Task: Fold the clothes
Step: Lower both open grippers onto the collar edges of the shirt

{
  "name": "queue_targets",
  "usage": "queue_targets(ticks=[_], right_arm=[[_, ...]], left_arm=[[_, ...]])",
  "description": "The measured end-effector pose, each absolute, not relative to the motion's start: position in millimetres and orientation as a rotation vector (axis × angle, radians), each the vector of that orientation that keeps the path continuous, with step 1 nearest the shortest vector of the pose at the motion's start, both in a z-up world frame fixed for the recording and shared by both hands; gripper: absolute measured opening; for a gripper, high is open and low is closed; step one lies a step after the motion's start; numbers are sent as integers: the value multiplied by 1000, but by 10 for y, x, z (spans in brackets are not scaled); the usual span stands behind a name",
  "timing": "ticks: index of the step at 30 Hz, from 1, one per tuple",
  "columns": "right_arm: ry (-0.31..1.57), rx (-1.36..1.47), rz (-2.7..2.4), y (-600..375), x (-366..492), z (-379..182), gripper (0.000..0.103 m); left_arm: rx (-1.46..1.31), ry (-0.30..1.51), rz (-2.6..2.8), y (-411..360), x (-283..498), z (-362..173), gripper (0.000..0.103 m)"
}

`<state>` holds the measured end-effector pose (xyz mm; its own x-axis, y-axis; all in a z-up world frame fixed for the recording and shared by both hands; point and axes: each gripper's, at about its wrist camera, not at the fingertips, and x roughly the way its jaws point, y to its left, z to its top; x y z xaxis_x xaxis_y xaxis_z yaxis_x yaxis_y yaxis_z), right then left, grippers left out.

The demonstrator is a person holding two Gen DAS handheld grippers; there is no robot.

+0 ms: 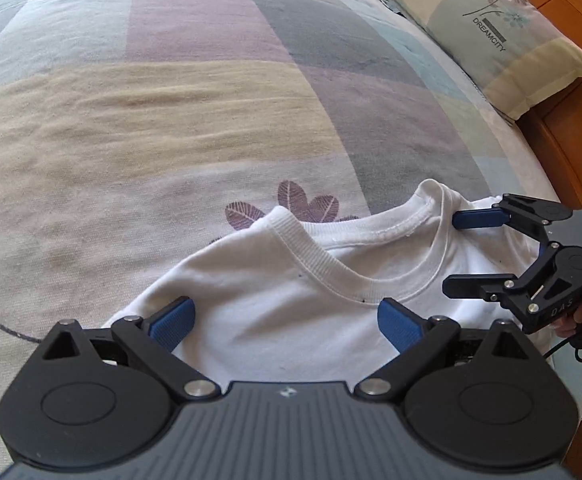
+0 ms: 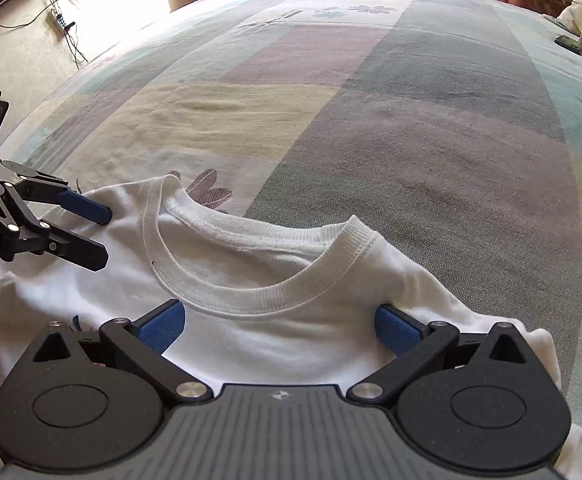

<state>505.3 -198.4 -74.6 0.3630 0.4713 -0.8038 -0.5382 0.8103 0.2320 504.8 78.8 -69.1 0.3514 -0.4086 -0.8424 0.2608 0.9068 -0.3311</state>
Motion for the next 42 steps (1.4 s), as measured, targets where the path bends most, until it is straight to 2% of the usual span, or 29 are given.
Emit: queue_targets(ticks=[15, 19, 23, 25, 35, 42], right_arm=[[1050, -39, 734, -1971, 4738, -551, 103], [1045, -65, 795, -2002, 4892, -459, 103], [1057, -102, 819, -2090, 5180, -396, 103], [1089, -115, 824, -2142, 5342, -420, 103], [1297, -127, 923, -2366, 5889, -710, 103], [1421, 127, 1027, -2468, 6236, -814, 103]], left_arm=[[-54, 1054, -427, 826, 4758, -457, 96], [-66, 1051, -420, 1037, 4991, -480, 82], [-35, 1114, -430, 1146, 5211, -598, 75], [14, 1152, -455, 1140, 5270, -655, 65], [89, 1258, -671, 1131, 5389, -713, 65], [-32, 1311, -765, 1055, 5729, -808, 68]])
